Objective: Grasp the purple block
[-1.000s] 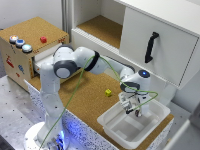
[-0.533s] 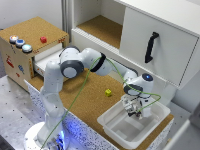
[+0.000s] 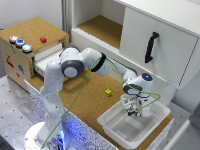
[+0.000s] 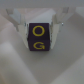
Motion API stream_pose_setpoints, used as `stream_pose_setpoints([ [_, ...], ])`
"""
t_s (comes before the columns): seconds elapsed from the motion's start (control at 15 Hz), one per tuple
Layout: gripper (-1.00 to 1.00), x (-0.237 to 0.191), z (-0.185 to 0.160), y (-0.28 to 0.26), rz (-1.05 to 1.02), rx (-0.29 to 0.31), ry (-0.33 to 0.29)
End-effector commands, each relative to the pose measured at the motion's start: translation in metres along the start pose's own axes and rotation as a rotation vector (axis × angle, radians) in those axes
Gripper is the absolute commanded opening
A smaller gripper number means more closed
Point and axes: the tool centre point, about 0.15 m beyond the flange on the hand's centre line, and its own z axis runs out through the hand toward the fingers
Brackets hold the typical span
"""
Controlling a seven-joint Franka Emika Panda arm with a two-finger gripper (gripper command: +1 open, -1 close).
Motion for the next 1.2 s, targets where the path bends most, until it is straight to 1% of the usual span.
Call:
stream_pose_setpoints([
  [0.0, -1.00, -0.021, -0.060, -0.038, -0.065, 0.043, 0.129],
  [0.07, -1.00, -0.032, -0.079, -0.052, -0.094, 0.047, 0.158],
  [0.2, -1.00, -0.054, -0.107, -0.078, -0.150, 0.044, 0.188],
  [0.4, -1.00, -0.087, -0.138, -0.117, -0.242, 0.049, 0.214],
  [0.53, -1.00, -0.106, -0.148, -0.147, -0.307, 0.055, 0.202],
  [0.73, -1.00, -0.138, -0.153, -0.206, -0.438, 0.096, 0.184],
  [0.87, -1.00, -0.154, -0.158, -0.244, -0.522, 0.114, 0.191],
  [1.13, -1.00, -0.190, -0.182, -0.329, -0.721, 0.174, 0.218],
])
